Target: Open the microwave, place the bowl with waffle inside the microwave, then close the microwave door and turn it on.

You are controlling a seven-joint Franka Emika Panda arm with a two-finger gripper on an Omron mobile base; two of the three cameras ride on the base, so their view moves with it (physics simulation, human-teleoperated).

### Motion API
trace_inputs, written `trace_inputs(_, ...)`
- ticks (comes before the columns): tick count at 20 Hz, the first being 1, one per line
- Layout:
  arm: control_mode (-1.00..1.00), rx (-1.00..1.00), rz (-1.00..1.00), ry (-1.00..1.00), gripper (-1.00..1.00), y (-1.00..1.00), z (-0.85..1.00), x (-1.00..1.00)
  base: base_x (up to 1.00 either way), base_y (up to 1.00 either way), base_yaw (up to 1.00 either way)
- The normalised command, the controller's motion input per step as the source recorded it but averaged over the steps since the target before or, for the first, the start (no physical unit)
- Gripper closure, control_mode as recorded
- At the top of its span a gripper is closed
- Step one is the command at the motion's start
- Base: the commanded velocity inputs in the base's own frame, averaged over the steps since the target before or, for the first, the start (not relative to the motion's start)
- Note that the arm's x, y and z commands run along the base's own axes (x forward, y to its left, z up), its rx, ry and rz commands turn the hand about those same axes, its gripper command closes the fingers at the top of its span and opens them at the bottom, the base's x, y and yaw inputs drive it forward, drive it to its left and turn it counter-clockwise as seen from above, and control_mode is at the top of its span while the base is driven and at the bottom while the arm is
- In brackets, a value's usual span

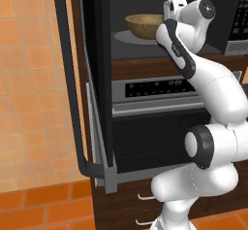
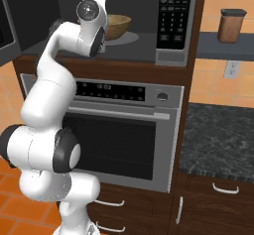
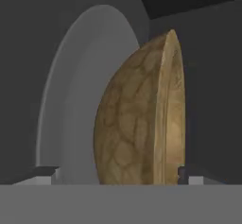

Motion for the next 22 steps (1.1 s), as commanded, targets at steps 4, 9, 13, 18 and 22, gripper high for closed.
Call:
trace_inputs(4,-1.00,0.01,0.05,-0.37,-1.00,-0.01,0.00,-1.00,0.00,0.00,0.00)
trace_inputs(9,-1.00,-0.03,0.01,-0.12,-1.00,-0.05,0.14,-1.00,0.00,0.00,0.00)
trace_inputs(13,-1.00,-0.15,0.00,0.00,-1.00,0.00,0.32,-1.00,0.00,0.00,0.00)
trace_inputs(18,-1.00,-0.20,0.00,0.00,-1.00,0.00,0.17,-1.00,0.00,0.00,0.00)
trace_inputs(22,-1.00,-0.30,-0.01,0.14,-1.00,0.00,-0.05,-1.00,0.00,0.00,0.00)
